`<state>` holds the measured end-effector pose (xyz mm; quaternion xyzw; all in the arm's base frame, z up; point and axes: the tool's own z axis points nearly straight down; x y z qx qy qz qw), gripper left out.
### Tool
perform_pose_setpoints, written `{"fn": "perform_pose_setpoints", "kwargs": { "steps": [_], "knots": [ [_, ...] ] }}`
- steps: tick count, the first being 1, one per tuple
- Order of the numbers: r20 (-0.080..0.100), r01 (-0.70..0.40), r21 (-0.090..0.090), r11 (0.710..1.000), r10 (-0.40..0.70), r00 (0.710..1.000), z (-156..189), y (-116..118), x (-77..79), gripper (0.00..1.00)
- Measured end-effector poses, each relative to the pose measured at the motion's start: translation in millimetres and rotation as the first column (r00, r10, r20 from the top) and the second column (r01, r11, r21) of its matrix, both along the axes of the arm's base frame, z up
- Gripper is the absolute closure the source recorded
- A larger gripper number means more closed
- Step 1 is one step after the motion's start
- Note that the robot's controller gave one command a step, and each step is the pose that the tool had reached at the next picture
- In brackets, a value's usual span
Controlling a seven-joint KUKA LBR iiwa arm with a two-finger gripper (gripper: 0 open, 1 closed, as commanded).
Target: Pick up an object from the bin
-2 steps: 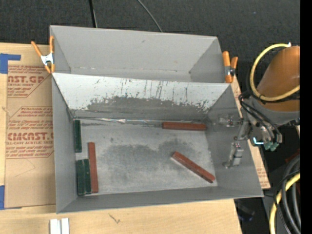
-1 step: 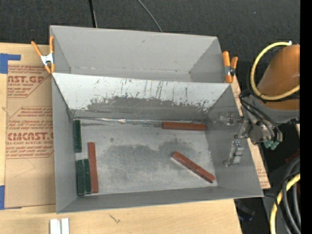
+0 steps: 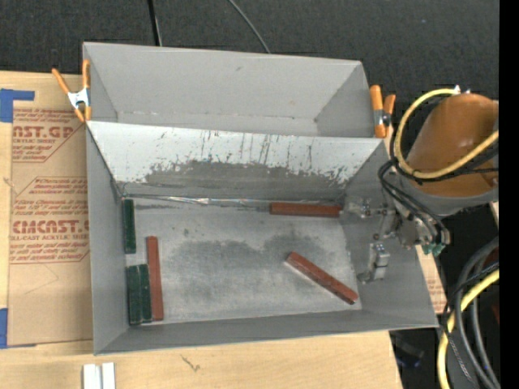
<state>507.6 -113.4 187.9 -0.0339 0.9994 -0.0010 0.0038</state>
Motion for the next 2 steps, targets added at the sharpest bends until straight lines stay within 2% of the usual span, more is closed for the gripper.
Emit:
{"fn": "perform_pose_setpoints", "kwargs": {
  "steps": [1,2],
  "knots": [
    [-0.001,-0.024,0.001,1.000,0.024,1.000,-59.7,-13.4,1.6,0.00],
    [-0.007,0.171,0.002,0.985,-0.171,0.985,-107.4,8.5,22.8,1.00]
  ]
}}
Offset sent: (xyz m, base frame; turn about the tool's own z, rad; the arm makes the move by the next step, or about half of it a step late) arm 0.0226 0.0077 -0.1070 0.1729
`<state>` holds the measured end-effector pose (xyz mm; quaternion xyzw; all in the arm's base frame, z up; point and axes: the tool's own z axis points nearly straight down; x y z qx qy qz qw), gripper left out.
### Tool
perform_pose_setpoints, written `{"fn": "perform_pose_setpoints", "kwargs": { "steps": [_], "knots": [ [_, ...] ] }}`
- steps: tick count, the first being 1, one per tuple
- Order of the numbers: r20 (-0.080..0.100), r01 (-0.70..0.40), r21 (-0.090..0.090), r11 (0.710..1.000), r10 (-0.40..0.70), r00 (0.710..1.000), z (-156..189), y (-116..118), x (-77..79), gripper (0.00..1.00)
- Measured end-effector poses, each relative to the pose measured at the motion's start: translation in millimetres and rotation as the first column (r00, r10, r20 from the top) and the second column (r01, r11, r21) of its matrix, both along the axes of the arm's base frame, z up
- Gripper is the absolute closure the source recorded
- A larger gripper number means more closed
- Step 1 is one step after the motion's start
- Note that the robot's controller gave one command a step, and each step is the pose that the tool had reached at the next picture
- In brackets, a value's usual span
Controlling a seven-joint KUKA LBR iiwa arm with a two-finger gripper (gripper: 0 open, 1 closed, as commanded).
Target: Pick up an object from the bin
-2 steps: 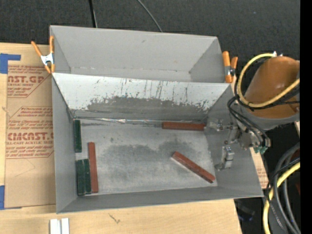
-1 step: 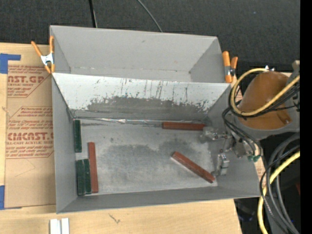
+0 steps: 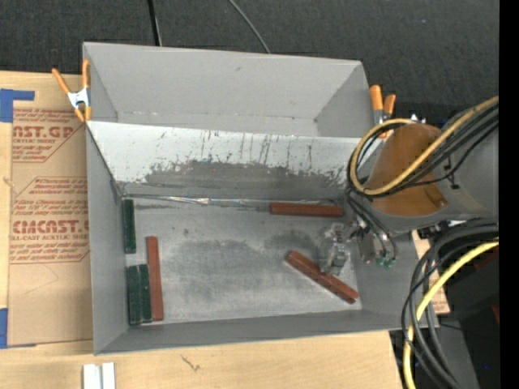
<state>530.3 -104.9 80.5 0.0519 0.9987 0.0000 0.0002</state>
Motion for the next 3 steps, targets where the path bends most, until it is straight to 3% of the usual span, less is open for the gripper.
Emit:
{"fn": "perform_pose_setpoints", "kwargs": {
  "steps": [1,2,3],
  "knots": [
    [0.000,0.000,0.000,1.000,0.000,1.000,0.0,0.0,0.1,0.00],
    [0.000,0.000,0.000,1.000,0.000,1.000,0.0,0.1,0.1,0.00],
    [0.005,-0.045,-0.002,0.999,0.045,0.999,-2.6,4.6,-11.2,0.00]
  ]
}}
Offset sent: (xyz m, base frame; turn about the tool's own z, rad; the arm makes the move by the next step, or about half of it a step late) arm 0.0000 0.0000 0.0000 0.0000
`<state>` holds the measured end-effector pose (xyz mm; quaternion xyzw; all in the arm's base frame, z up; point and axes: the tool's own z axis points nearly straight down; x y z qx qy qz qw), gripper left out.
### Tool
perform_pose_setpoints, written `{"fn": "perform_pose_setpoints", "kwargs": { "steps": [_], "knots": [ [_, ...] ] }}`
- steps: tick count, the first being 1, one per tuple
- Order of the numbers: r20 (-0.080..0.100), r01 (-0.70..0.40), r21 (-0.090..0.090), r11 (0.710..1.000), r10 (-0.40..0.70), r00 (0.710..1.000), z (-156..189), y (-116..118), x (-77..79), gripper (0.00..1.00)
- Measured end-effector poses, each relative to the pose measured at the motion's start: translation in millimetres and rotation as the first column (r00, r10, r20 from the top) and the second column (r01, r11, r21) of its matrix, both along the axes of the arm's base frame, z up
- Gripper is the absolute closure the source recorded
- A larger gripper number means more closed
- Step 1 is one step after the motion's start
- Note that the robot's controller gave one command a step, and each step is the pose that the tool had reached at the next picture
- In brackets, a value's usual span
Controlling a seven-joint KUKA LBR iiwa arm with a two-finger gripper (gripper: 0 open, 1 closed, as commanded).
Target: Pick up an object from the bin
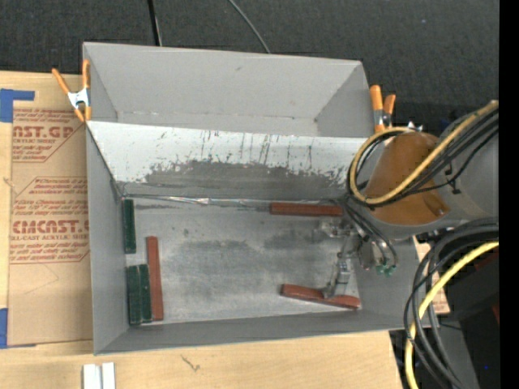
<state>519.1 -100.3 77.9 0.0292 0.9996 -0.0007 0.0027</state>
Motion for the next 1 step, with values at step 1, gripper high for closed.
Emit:
{"fn": "perform_pose_setpoints", "kwargs": {
  "steps": [1],
  "knots": [
    [-0.009,-0.113,0.002,0.994,0.113,0.994,-7.8,15.1,-37.0,1.00]
  ]
}}
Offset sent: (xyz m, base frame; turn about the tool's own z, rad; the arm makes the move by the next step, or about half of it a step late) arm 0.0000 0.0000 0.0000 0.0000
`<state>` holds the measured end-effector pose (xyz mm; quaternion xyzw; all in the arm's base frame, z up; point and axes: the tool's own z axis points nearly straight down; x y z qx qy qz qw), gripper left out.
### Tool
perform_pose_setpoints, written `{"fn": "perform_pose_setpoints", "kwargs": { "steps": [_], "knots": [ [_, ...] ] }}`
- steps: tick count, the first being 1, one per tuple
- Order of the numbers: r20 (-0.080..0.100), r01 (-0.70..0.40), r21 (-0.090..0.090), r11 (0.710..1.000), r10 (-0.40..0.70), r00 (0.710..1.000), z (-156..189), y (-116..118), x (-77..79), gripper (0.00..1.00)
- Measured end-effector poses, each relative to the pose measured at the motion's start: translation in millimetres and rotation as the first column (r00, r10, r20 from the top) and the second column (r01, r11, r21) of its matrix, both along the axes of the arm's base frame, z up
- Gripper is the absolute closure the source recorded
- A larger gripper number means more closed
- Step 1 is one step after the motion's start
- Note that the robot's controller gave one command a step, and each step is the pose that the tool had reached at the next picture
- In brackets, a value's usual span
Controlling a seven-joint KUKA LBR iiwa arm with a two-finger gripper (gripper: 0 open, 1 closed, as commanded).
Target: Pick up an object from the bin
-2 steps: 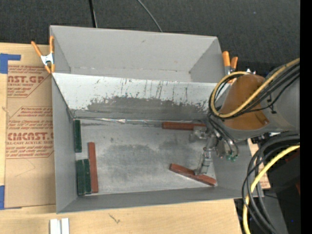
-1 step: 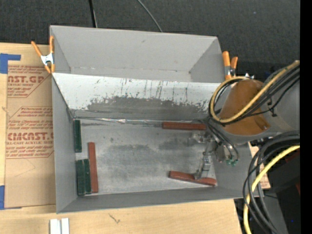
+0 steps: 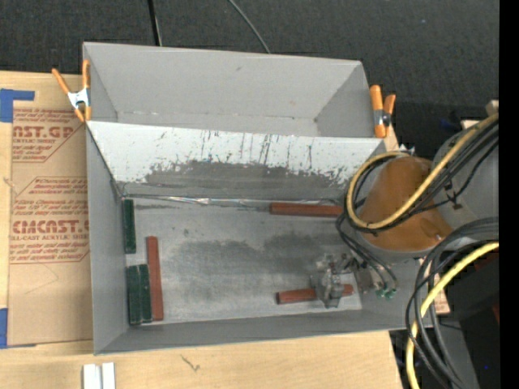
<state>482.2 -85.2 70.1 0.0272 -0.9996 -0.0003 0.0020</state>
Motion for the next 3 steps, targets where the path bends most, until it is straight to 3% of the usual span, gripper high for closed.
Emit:
{"fn": "perform_pose_setpoints", "kwargs": {
  "steps": [2,3],
  "knots": [
    [0.002,-0.035,-0.002,0.999,0.035,0.999,0.2,6.6,1.7,1.00],
    [0.004,-0.056,-0.002,0.998,0.056,0.998,0.6,36.3,16.6,1.00]
  ]
}}
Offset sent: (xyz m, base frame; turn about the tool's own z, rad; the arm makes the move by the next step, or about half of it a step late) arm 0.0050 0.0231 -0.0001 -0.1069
